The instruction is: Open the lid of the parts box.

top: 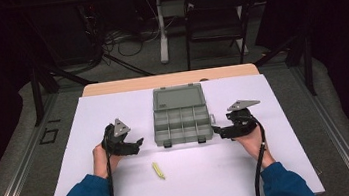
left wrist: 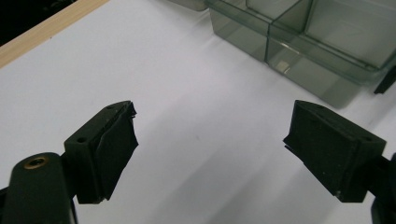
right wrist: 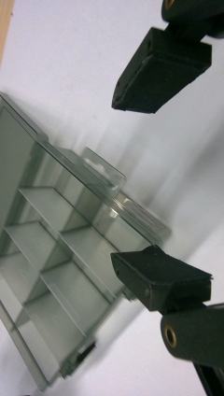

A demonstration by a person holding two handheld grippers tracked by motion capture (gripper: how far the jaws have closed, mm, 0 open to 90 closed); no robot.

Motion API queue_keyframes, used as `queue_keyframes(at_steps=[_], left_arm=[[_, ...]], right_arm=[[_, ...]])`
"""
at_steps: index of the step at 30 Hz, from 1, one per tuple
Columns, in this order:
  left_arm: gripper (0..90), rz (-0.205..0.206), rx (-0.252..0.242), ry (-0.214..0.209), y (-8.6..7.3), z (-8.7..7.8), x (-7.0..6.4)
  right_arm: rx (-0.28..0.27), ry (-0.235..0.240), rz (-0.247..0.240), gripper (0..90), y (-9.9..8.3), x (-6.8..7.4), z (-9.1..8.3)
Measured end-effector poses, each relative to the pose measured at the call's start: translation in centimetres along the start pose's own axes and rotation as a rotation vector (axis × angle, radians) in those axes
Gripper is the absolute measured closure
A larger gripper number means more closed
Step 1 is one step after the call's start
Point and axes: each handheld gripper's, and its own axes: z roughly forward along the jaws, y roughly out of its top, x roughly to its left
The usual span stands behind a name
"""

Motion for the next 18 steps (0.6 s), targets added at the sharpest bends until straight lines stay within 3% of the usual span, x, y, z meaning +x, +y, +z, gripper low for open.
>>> queue_keyframes(at_steps=[7, 9, 18], left_arm=[[11.7, 0.025, 0.029, 0.044, -1.3, -0.9, -0.4], [11.1, 0.012, 0.032, 0.044, -1.7, -1.0, -0.5], [7.9, 0.033, 0.081, 0.063, -3.0, -1.6, -1.6]], right_arm=[[0.033, 0.014, -0.021, 17.1, -1.2, 1.3, -0.5], [0.040, 0.023, -0.024, 16.6, -1.5, 1.7, -0.5], [0.068, 0.031, -0.067, 14.9, -2.2, 3.1, -0.5]])
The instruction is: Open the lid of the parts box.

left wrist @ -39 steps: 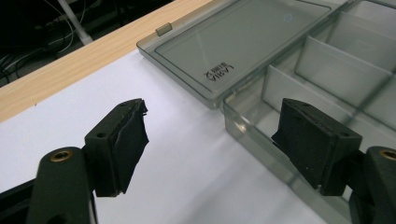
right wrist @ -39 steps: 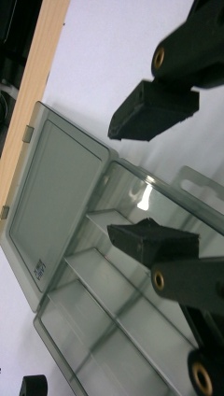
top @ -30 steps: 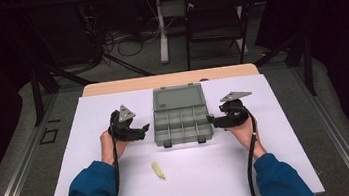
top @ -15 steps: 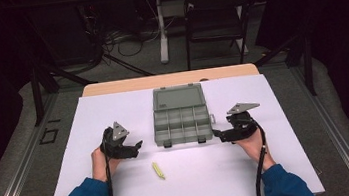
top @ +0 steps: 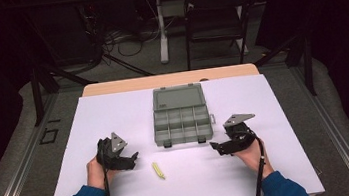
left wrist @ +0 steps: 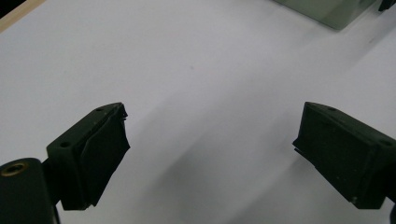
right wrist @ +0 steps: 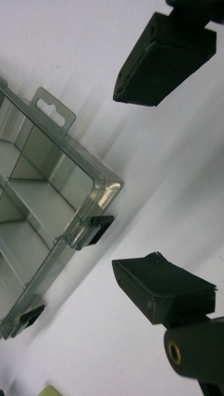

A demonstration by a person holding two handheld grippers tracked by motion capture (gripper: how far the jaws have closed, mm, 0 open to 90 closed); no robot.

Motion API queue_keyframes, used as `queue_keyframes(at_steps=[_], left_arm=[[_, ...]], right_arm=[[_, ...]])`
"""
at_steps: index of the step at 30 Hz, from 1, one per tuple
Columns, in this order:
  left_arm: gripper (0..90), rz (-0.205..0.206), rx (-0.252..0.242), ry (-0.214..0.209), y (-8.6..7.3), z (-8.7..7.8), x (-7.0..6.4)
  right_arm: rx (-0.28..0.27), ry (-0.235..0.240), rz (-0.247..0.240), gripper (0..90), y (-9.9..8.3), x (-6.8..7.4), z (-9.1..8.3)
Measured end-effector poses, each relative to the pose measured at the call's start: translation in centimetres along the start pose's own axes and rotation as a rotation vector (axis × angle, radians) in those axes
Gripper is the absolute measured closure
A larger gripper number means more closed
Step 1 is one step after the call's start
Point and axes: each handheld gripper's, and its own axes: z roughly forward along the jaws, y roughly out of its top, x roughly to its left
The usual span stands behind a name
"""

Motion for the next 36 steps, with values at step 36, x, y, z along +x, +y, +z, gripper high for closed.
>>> queue_keyframes(at_steps=[36], left_arm=[[0.1, -0.012, -0.022, -0.059, -0.2, -0.4, -1.4]], right_arm=[[0.061, 0.096, -0.064, 0.0, 0.2, 3.1, 0.4]])
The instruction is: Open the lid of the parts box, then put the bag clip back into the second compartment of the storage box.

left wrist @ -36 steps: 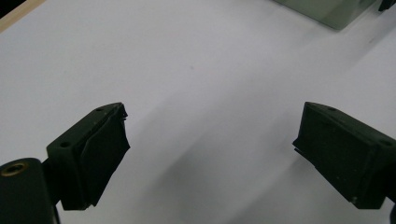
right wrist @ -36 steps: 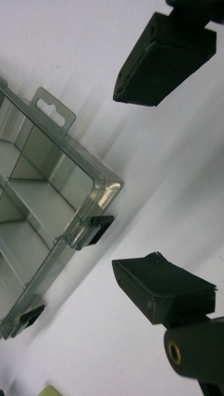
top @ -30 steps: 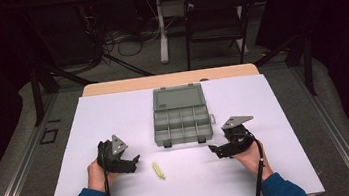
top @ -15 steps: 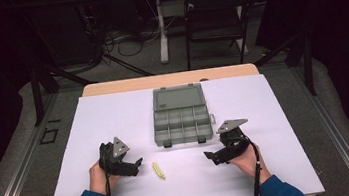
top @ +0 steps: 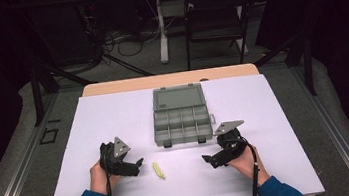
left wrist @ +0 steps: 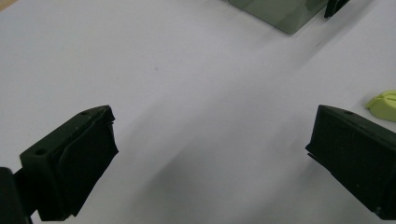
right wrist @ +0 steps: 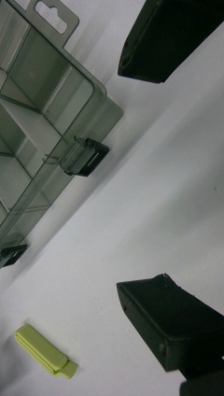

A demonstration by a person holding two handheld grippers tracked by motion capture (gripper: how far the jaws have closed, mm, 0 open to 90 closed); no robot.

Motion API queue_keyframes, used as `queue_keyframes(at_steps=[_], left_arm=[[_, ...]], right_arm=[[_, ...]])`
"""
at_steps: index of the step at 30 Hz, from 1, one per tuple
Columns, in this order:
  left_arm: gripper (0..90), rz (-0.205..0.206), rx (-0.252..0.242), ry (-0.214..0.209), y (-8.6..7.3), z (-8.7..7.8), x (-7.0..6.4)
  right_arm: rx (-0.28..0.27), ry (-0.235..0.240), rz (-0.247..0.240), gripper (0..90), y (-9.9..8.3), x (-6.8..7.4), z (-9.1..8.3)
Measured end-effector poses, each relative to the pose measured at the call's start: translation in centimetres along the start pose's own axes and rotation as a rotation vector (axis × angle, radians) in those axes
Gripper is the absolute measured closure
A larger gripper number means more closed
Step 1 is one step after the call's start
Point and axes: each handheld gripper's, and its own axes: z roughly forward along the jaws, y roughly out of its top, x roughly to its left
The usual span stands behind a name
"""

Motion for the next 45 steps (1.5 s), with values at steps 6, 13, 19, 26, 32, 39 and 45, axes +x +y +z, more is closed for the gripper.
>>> queue_keyframes(at_steps=[6, 13, 19, 26, 32, 39, 45], left_arm=[[0.1, -0.004, -0.003, 0.002, 0.0, -0.1, 0.0], [0.1, -0.008, -0.005, 0.007, -0.1, -0.1, 0.1], [0.0, -0.011, -0.002, 0.013, -0.1, -0.1, 0.2], [0.0, -0.014, -0.003, 0.022, -0.1, -0.1, 0.2], [0.0, -0.017, -0.004, 0.026, -0.1, -0.1, 0.3], [0.0, -0.013, 0.001, 0.030, -0.2, -0.1, 0.3], [0.0, -0.018, 0.002, 0.034, -0.2, -0.1, 0.4]], right_arm=[[-0.001, 0.009, 0.005, 0.0, 0.1, 0.2, 0.2], [0.005, 0.018, 0.002, 0.0, 0.2, 0.6, 0.3], [0.027, 0.029, -0.007, 0.0, 0.5, 1.3, 0.4], [0.028, 0.048, -0.035, 0.0, 1.0, 2.4, 0.9], [0.041, 0.068, -0.051, 0.0, 1.6, 3.3, 1.3], [0.035, 0.089, -0.074, 0.0, 2.2, 4.3, 1.8], [0.042, 0.103, -0.092, 0.0, 2.8, 5.0, 2.3]])
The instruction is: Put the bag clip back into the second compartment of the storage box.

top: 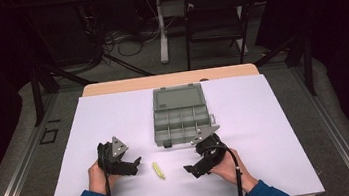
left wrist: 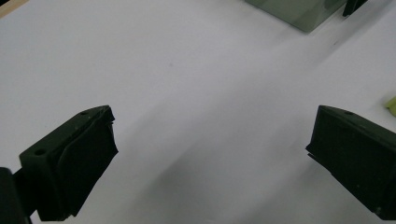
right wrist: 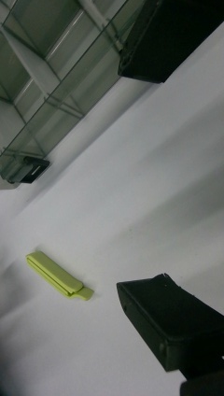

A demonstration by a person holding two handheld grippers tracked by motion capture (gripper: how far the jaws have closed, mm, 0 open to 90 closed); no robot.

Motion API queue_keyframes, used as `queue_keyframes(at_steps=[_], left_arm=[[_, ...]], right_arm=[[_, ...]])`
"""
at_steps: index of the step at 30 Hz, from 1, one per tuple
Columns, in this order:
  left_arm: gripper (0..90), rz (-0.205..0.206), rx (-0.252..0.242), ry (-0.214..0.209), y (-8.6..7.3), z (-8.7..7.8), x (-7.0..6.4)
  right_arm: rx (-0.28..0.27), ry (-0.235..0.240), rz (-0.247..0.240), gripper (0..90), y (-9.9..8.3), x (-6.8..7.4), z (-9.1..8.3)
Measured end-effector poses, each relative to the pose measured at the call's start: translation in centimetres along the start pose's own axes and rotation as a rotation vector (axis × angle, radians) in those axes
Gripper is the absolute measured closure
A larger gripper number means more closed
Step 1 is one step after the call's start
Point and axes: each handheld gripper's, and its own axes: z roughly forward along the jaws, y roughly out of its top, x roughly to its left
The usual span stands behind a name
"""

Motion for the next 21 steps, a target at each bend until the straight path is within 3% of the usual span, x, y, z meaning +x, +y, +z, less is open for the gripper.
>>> queue_keyframes(at_steps=[21], left_arm=[[0.0, -0.007, -0.010, 0.002, -0.1, -0.1, 0.1]], right_arm=[[0.050, 0.052, -0.061, 0.0, 2.4, 2.6, 3.0]])
